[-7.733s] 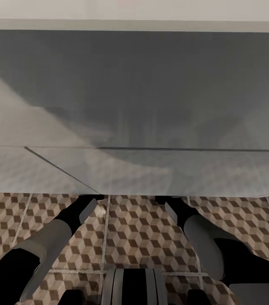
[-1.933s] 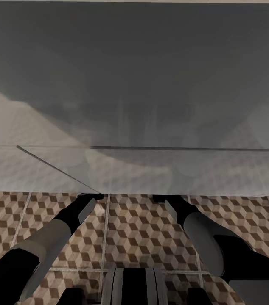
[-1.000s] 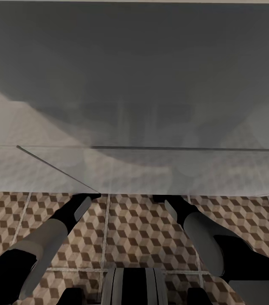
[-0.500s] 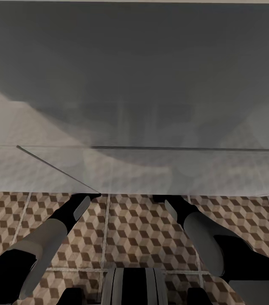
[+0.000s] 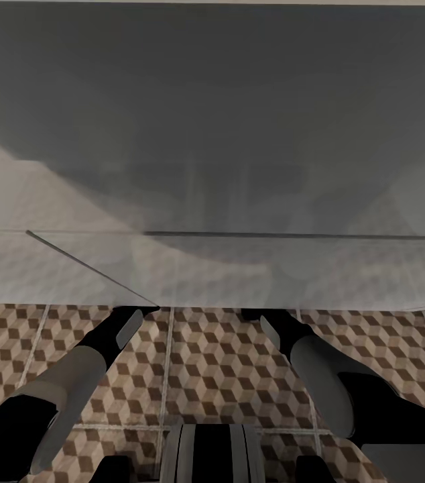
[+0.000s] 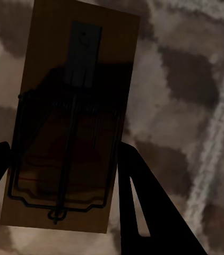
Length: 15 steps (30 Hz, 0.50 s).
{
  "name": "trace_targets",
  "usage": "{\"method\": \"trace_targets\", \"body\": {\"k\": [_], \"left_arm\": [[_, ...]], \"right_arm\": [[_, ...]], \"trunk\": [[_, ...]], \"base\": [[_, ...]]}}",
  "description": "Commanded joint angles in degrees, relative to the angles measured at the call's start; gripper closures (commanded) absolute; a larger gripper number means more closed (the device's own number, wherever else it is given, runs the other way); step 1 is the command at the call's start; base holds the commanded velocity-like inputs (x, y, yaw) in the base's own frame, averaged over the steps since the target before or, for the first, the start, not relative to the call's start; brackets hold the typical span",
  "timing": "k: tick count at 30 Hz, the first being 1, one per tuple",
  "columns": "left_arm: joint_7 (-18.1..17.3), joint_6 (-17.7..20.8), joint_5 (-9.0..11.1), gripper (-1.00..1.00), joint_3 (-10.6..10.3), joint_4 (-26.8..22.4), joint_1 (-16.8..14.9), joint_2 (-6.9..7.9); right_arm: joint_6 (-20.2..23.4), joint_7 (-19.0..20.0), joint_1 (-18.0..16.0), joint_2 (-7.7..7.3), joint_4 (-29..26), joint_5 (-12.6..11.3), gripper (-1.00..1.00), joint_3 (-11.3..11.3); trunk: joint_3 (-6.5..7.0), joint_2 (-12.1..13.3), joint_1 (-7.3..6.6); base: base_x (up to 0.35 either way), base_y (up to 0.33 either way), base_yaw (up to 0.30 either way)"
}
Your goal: Take the four mousetraps from the cabinet in the bathroom and place them on the bathroom floor. Make sure all four end up on the same floor surface, and ensure that at least two of them are either under or directly next to the same bathroom sink.
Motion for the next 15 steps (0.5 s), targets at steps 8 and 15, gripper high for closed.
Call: {"method": "trace_targets", "body": {"k": [8,15], "left_arm": [[0.5,0.2,0.5,1.00,-0.5,-0.1,0.0,0.08],[0.5,0.2,0.5,1.00,-0.5,-0.1,0.0,0.08]], "right_arm": [[-0.1,0.0,0.0,0.01,-0.1,0.6,-1.00,-0.5],[-0.7,0.0,0.0,0.01,-0.1,0.6,-1.00,-0.5]], "trunk": [[-0.38,0.0,-0.01],[-0.51,0.0,-0.01]], "base": [[0.000,0.000,0.000],[0.000,0.000,0.000]]}}
